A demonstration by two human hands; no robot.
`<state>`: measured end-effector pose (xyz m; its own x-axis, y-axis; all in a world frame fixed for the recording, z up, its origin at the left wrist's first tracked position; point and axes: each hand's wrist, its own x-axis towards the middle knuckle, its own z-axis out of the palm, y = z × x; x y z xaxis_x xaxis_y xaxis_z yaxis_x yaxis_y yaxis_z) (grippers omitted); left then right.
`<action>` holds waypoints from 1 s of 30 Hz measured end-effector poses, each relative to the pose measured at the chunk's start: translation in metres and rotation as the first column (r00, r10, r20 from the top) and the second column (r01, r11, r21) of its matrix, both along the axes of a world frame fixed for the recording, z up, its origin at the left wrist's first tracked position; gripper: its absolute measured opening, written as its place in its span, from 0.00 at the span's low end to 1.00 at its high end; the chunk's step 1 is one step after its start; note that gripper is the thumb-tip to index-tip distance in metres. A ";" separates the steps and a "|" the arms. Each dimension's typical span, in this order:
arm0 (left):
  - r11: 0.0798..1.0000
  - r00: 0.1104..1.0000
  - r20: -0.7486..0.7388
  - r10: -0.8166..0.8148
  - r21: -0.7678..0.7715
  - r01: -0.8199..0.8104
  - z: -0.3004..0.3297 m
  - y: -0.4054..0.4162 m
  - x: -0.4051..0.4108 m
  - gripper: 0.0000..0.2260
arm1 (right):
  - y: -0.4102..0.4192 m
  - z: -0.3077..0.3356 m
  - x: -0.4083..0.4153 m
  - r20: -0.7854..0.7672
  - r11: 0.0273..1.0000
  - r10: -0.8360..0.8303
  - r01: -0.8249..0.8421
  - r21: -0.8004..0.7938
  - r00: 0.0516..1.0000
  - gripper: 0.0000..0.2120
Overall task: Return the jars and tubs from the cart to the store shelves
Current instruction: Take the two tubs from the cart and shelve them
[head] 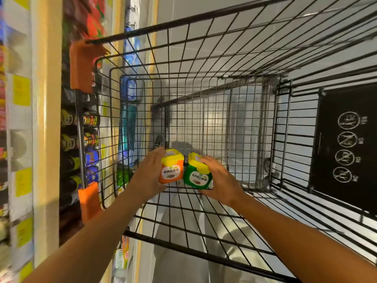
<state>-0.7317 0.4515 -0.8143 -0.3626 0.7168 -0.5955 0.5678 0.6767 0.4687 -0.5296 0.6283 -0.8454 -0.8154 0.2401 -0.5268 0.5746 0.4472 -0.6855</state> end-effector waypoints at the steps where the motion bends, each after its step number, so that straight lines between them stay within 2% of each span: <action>1: 1.000 1.000 -0.013 0.002 0.017 -0.002 -0.001 0.000 0.002 0.49 | 0.000 -0.001 0.001 -0.005 1.000 -0.005 0.005 0.006 1.000 0.51; 7: 0.998 0.999 -0.031 -0.031 0.048 0.033 -0.004 0.001 -0.001 0.44 | -0.002 -0.002 0.005 -0.076 0.997 0.001 0.005 0.074 0.997 0.49; 12: 0.999 1.000 -0.018 -0.013 0.029 0.013 0.013 0.011 -0.006 0.42 | 0.001 0.017 -0.008 -0.051 0.985 0.040 -0.031 0.171 0.998 0.48; 15: 1.000 1.000 0.009 0.004 0.020 -0.004 0.034 0.016 -0.011 0.41 | 0.018 0.039 -0.017 -0.001 0.994 0.036 -0.036 0.099 0.999 0.47; 19: 0.997 1.000 -0.011 0.019 0.074 -0.018 0.079 0.026 -0.021 0.41 | 0.040 0.089 -0.026 -0.046 0.993 0.073 -0.069 0.093 0.996 0.48; 22: 0.987 0.996 0.018 0.093 0.131 -0.094 0.115 0.028 -0.028 0.41 | 0.056 0.134 -0.029 -0.116 0.995 0.031 -0.020 0.093 0.993 0.46; 25: 0.967 0.986 0.046 0.159 0.195 -0.165 0.156 0.028 -0.037 0.42 | 0.072 0.190 -0.029 -0.193 0.987 0.002 0.029 0.156 0.981 0.45; 28: 0.942 0.968 -0.010 0.250 0.232 -0.241 0.206 0.029 -0.038 0.43 | 0.085 0.245 -0.026 -0.239 0.977 0.016 0.036 0.212 0.971 0.47; 30: 0.929 0.971 -0.013 0.238 0.295 -0.224 0.244 0.031 -0.038 0.41 | 0.091 0.280 -0.023 -0.262 0.963 0.028 0.044 0.266 0.965 0.48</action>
